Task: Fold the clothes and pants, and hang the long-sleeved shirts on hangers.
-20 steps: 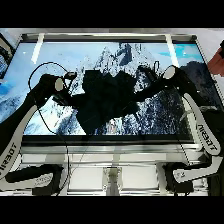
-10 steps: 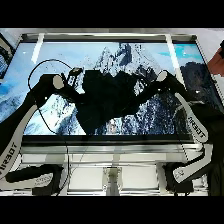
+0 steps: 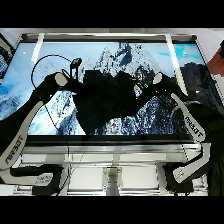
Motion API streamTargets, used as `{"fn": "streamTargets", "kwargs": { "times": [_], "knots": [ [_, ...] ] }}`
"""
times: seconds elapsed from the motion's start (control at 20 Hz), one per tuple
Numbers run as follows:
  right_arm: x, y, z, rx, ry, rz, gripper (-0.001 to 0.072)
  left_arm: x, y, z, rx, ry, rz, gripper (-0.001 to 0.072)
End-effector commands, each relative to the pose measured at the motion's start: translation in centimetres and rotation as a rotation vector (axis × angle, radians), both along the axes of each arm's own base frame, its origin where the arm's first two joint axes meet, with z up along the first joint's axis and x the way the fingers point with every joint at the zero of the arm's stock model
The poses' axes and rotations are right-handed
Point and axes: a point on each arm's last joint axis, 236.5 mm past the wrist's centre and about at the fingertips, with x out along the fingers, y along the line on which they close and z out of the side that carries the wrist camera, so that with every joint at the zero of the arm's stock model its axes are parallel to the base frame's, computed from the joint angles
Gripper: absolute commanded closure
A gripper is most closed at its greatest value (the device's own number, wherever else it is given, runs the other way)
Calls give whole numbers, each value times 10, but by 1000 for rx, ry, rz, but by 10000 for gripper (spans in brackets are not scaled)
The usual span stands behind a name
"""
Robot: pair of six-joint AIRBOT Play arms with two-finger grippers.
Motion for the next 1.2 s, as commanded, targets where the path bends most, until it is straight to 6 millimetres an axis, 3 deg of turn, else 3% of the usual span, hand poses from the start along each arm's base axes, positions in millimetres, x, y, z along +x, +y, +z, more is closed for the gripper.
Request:
{"fn": "streamTargets", "kwargs": {
  "times": [0.0,0.2,0.35,0.55,0.7,0.85,0.9,1.0,1.1,1.15],
  "knots": [
    [-5,-7,-1,-18,34,-6,685,47,-20,12,-89,-60,39,121],
    [-2,0,1,4,23,-19,685,76,-51,-1,-190,-16,46,90],
    [2,0,1,6,10,-27,685,79,-63,-19,-174,0,-10,90],
    [5,2,0,9,-2,-36,685,78,-85,-16,-221,-18,-68,100],
    [6,2,0,10,-3,-38,685,70,-97,-19,-212,-21,-105,357],
    [5,2,1,4,15,-62,685,65,-105,-13,-206,-37,-140,684],
    [3,1,1,-2,32,-78,686,64,-104,-7,-209,-41,-146,685],
    [1,-13,7,-40,84,-141,685,68,-79,18,-202,-60,-131,685],
    [12,-45,24,-86,52,-234,686,74,-17,45,-125,-69,-48,686],
    [20,-64,39,-97,16,-290,686,75,26,59,-57,-72,15,686]
  ]
}}
